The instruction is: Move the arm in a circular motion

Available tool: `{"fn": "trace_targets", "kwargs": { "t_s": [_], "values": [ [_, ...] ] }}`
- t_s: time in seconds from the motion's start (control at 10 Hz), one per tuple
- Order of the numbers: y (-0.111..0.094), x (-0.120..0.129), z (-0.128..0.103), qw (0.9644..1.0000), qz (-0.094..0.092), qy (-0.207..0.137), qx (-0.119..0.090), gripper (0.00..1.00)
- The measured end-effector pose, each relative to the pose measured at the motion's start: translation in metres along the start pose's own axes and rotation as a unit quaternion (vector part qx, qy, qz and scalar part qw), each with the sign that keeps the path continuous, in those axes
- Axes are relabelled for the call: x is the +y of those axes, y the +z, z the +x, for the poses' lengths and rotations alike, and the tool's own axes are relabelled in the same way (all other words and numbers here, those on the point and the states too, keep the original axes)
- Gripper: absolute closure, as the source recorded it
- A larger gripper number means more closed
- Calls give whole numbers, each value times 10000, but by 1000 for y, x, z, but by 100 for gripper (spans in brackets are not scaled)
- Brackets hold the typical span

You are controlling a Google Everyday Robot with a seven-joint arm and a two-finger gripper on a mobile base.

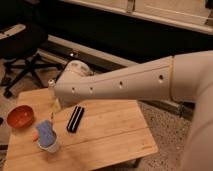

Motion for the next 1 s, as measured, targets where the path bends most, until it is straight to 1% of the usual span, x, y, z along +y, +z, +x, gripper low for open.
{"fn": "trace_targets", "kwargs": {
  "t_s": [0.1, 0.2, 0.3, 0.4, 0.5, 0.6, 0.7, 0.8, 0.9, 1.0],
  "values": [
    [9, -10, -40, 9996, -21, -129, -255, 20],
    [11, -23, -81, 9983, 0, -255, -515, 20],
    [10, -39, -112, 9970, 66, -329, -697, 20],
    [10, -55, -132, 9961, 136, -355, -793, 20],
    [10, -83, -156, 9952, 250, -326, -884, 20],
    [9, -110, -170, 9947, 380, -236, -921, 20],
    [9, -134, -175, 9945, 494, -99, -918, 20],
    [7, -171, -173, 9938, 665, 156, -880, 20],
    [4, -217, -159, 9914, 873, 540, -811, 20],
    [2, -244, -145, 9891, 985, 799, -755, 20]
  ]
}}
